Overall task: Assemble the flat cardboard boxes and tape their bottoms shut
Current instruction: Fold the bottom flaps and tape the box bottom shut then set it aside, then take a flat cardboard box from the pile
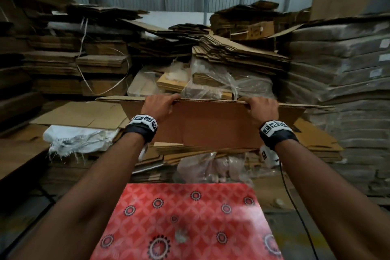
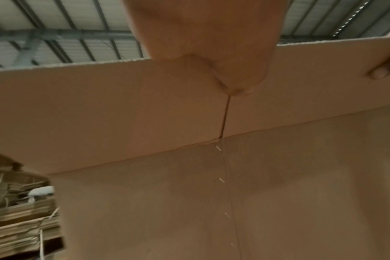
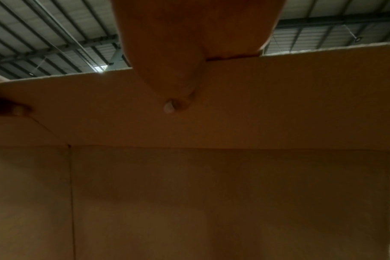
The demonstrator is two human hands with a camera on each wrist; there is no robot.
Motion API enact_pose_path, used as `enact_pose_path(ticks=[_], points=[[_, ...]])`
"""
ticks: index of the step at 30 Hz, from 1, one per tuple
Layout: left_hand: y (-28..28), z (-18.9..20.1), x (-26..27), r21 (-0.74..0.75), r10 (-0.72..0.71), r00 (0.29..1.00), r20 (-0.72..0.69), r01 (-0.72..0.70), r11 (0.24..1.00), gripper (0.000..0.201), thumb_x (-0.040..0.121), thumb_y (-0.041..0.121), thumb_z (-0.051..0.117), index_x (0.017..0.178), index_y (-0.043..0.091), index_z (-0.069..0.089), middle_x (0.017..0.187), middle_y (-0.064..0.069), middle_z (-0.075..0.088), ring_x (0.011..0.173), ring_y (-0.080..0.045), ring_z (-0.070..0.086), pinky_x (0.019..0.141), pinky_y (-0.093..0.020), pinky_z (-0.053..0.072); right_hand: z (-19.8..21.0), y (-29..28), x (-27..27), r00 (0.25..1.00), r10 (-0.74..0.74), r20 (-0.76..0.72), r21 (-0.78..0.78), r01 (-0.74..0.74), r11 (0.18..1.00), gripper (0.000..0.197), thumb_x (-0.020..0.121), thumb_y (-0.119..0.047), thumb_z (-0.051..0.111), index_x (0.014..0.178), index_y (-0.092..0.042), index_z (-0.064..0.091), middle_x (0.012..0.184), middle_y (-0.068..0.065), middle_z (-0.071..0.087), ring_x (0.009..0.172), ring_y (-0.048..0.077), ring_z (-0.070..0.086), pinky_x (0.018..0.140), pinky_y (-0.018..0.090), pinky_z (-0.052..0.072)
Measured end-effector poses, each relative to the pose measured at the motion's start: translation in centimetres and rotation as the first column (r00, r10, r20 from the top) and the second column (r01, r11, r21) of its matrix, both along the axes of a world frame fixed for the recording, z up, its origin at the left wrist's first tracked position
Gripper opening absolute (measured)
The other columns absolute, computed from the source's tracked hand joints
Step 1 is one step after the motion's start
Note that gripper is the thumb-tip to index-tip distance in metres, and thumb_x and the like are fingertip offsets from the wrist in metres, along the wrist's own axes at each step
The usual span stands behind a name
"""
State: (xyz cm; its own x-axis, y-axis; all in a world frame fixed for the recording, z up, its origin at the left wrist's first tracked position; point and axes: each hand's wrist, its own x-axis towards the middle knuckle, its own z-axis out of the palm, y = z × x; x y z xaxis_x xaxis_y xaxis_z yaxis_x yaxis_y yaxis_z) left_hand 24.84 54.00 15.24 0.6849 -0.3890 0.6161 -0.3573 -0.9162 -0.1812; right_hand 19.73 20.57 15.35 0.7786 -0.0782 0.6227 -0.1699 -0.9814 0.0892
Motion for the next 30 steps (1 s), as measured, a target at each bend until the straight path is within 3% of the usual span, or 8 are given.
enact_pose_path(ticks=[10,13,18,23,27,30], points=[[-2.1,1.6,10.2,0.013,-0.018,0.998,0.066,0.017,1.000,0.047,0.098,0.018,0.055,0.143,0.033,0.054,0.119,-0.003,0.072,0.092,-0.031,0.067,0.067,-0.039,0.050,0.9,-2.0,9.0,0.998,-0.039,0.041,-0.031,0.041,0.999,0.039,0.102,-0.030,0.054,0.138,-0.045,0.057,0.102,0.006,0.074,0.093,0.030,0.070,0.080,0.040,0.045],[-2.3,2.1,14.7,-0.018,-0.038,0.997,0.065,0.040,0.999,0.045,0.098,0.018,0.056,0.141,0.033,0.056,0.121,-0.003,0.071,0.093,-0.032,0.068,0.070,-0.043,0.055,1.7,-2.3,13.1,0.999,-0.033,0.031,-0.042,0.035,0.999,0.042,0.100,-0.027,0.056,0.139,-0.044,0.056,0.103,0.007,0.074,0.094,0.030,0.070,0.083,0.040,0.044],[-2.8,2.3,21.9,-0.055,-0.052,0.994,0.096,0.057,0.997,0.047,0.095,0.014,0.058,0.139,0.029,0.058,0.117,-0.004,0.072,0.091,-0.033,0.067,0.068,-0.040,0.050,2.7,-2.9,20.0,0.997,-0.013,0.080,-0.056,0.017,0.998,0.045,0.099,-0.025,0.060,0.141,-0.040,0.056,0.114,0.008,0.073,0.101,0.032,0.068,0.092,0.044,0.043],[-4.0,1.7,28.4,-0.144,-0.089,0.988,0.127,0.107,0.984,0.045,0.090,0.012,0.061,0.133,0.025,0.064,0.116,-0.004,0.073,0.089,-0.034,0.068,0.073,-0.041,0.050,3.0,-3.6,26.1,0.978,0.026,0.205,-0.040,-0.018,0.999,0.041,0.098,-0.019,0.059,0.135,-0.037,0.061,0.129,0.002,0.070,0.109,0.034,0.064,0.098,0.052,0.040],[-5.1,0.6,33.0,-0.165,-0.106,0.970,0.219,0.144,0.976,0.046,0.089,0.009,0.063,0.133,0.021,0.063,0.119,-0.007,0.071,0.099,-0.033,0.066,0.084,-0.046,0.051,2.2,-4.6,30.1,0.960,0.073,0.271,-0.029,-0.067,0.997,0.045,0.093,-0.012,0.059,0.133,-0.033,0.063,0.131,0.002,0.069,0.113,0.034,0.063,0.097,0.053,0.039],[-5.9,-2.3,35.8,-0.124,-0.095,0.979,0.181,0.118,0.985,0.050,0.090,0.008,0.063,0.138,0.019,0.058,0.127,-0.011,0.065,0.110,-0.035,0.062,0.092,-0.048,0.047,-0.7,-5.9,33.2,0.974,0.113,0.197,0.023,-0.120,0.993,0.053,0.092,-0.012,0.060,0.138,-0.038,0.058,0.137,0.001,0.064,0.120,0.033,0.058,0.103,0.053,0.036]])
